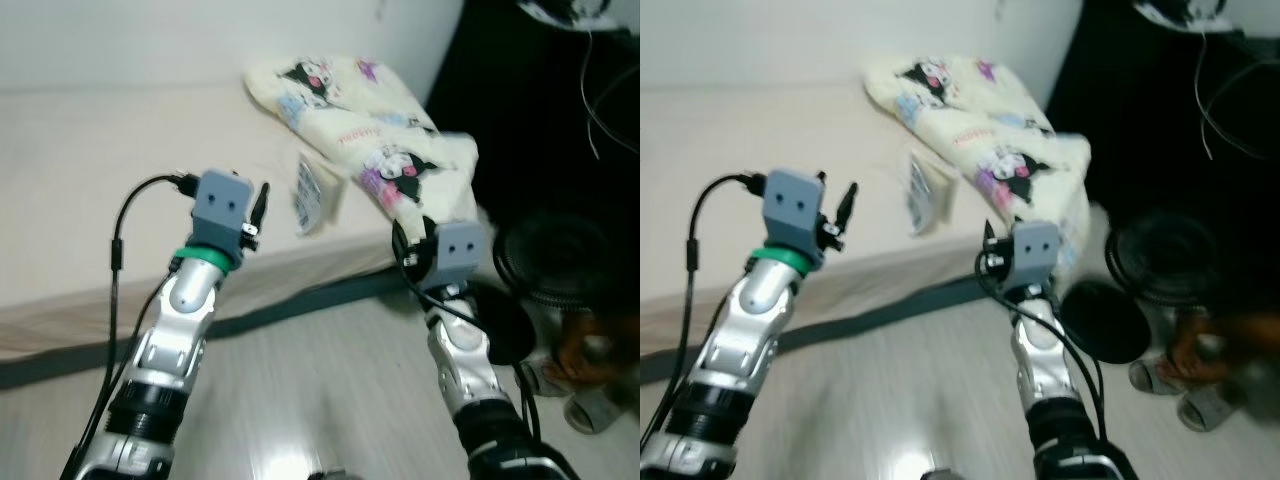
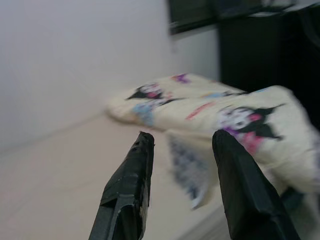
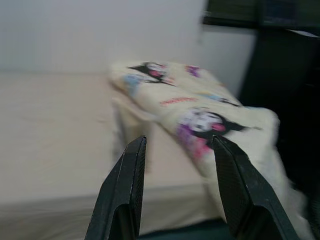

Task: Clean up the room

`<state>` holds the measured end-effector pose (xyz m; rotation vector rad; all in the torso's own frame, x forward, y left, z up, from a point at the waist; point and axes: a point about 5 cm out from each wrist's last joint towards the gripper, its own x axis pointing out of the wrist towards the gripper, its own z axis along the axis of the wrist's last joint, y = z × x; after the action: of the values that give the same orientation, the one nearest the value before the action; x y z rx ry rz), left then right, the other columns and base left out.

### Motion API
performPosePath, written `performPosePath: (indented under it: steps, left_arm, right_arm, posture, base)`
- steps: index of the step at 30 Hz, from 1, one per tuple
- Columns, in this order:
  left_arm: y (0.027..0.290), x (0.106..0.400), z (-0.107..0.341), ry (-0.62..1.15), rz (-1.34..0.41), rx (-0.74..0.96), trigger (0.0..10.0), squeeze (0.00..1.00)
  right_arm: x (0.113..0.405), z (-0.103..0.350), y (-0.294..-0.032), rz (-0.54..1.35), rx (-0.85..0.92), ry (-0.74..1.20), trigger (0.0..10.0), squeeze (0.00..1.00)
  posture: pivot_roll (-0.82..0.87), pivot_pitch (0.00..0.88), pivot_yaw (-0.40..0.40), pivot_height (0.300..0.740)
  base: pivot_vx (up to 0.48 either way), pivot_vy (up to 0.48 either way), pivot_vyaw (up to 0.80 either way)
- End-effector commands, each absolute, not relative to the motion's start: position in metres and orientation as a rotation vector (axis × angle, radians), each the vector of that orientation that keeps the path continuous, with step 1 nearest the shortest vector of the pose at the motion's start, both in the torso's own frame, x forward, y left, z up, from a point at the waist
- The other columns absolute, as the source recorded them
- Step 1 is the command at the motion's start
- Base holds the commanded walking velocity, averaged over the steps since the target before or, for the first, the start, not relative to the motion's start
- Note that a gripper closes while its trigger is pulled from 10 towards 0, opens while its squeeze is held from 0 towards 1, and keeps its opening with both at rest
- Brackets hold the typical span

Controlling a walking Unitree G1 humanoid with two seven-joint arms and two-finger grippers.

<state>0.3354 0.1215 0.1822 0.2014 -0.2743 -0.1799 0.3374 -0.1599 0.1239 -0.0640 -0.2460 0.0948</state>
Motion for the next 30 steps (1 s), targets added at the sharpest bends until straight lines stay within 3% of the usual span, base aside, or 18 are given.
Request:
performPosePath:
  steps: [1, 30]
  left_arm:
    - [0.119, 0.335, 0.181, -0.270, -0.189, 0.210, 10.0, 0.00]
    - [0.117, 0.336, 0.180, -0.264, -0.175, 0.206, 10.0, 0.00]
  right_arm:
    - [0.337, 0.122, -0.160, 0.092, -0.060, -0.234, 10.0, 0.00]
    - [0.335, 0.119, -0.148, 0.151, -0.077, -0.227, 10.0, 0.00]
  posture:
    - [0.04, 0.000, 0.012, 0.740]
    - [0.04, 0.000, 0.012, 0.740]
  base:
    - [0.000, 0.000, -0.78]
    - [0.459, 0.000, -0.03]
